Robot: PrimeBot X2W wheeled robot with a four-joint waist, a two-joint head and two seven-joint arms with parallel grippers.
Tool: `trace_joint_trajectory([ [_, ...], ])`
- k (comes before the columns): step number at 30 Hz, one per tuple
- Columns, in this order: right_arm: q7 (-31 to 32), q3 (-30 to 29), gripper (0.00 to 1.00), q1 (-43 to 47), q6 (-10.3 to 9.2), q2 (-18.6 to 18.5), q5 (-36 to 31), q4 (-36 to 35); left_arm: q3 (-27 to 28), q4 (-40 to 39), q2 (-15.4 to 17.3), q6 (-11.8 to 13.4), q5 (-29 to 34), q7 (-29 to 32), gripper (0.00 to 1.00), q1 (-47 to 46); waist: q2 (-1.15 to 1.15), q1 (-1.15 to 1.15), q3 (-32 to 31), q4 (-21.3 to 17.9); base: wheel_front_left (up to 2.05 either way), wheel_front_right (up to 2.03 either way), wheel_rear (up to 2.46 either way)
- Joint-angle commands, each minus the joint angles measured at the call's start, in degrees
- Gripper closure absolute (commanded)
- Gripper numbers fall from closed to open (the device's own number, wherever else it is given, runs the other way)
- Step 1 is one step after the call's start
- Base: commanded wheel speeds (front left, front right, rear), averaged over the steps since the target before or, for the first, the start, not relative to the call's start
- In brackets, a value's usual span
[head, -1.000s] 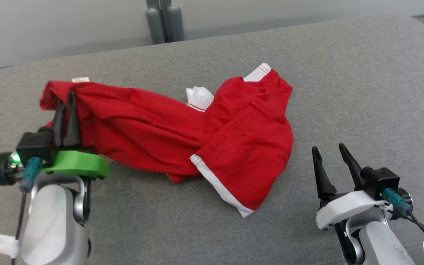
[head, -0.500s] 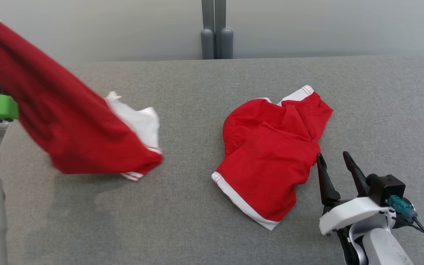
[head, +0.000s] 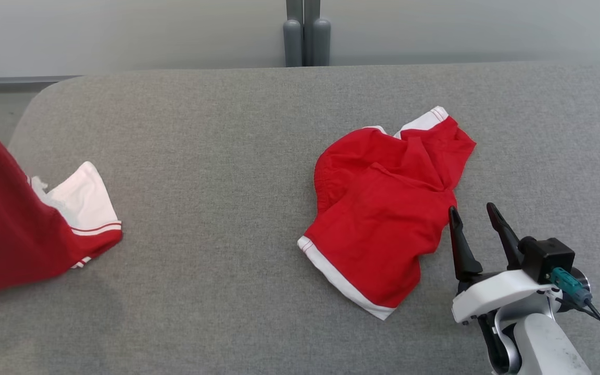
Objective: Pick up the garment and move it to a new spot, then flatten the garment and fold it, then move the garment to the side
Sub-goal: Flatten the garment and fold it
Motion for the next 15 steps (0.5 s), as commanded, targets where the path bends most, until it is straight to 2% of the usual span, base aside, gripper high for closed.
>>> trace_joint_trajectory([
  [1, -0.02, -0.06, 0.00, -0.56, -0.08, -0.13, -0.14, -0.29, 0.03, 1.17, -0.65, 0.22, -0.72, -0.02, 1.00, 1.40, 0.00, 0.00, 0.84, -0.53, 0.00, 0.00, 0.00],
  [3, -0.02, -0.06, 0.00, -1.08, -0.08, -0.13, -0.35, -0.23, -0.22, 1.89, -1.67, -0.06, -1.35, -0.02, 0.98, 2.28, 0.00, 0.00, 1.39, -0.77, 0.00, 0.00, 0.00],
  [4, -0.02, -0.12, 0.00, -1.27, -0.08, -0.14, -0.45, -0.21, -0.26, 2.64, -2.40, -0.15, -1.74, -0.02, 0.73, 3.22, 0.00, 0.00, 1.64, -0.88, 0.00, 0.00, 0.00],
  [5, -0.02, -0.19, 0.00, -1.37, -0.08, -0.14, -0.48, -0.21, -0.06, 3.63, -3.16, -0.23, -2.25, 0.00, 0.69, 3.98, 0.00, 0.00, 1.79, -0.93, 0.00, 0.00, 0.00],
  [6, -0.02, -0.30, 0.00, -1.47, -0.08, -0.13, -0.59, -0.22, 0.03, 5.48, -4.08, -0.35, -2.84, 0.01, 0.54, 5.07, 0.00, 0.00, 2.00, -0.94, 0.00, 0.00, 0.00],
  [7, -0.02, -0.36, 0.00, -1.54, -0.08, -0.12, -0.61, -0.15, -0.03, 7.53, -4.86, -0.45, -3.39, 0.02, 0.15, 5.80, 0.00, 0.00, 2.11, -0.93, 0.00, 0.00, 0.00],
  [8, -0.02, -0.38, 0.00, -1.58, -0.07, -0.12, -0.62, -0.08, -0.39, 9.71, -5.74, -0.69, -3.75, 0.02, 0.00, 6.14, 0.00, 0.00, 2.22, -0.90, 0.00, 0.00, 0.00],
  [12, -0.02, -0.08, 0.00, -2.05, -0.08, -0.13, -1.18, 0.35, -1.09, 14.41, -7.82, -0.19, -4.06, -0.01, 0.00, 6.75, 0.00, 0.00, 2.66, -0.83, 0.00, 0.00, 0.00],
  [15, -0.02, -0.12, 0.00, -2.51, -0.08, -0.13, -1.27, 0.51, -1.19, 14.09, -9.71, 0.48, -4.36, 0.00, 0.00, 8.05, 0.00, 0.00, 2.76, -0.75, 0.00, 0.00, 0.00],
])
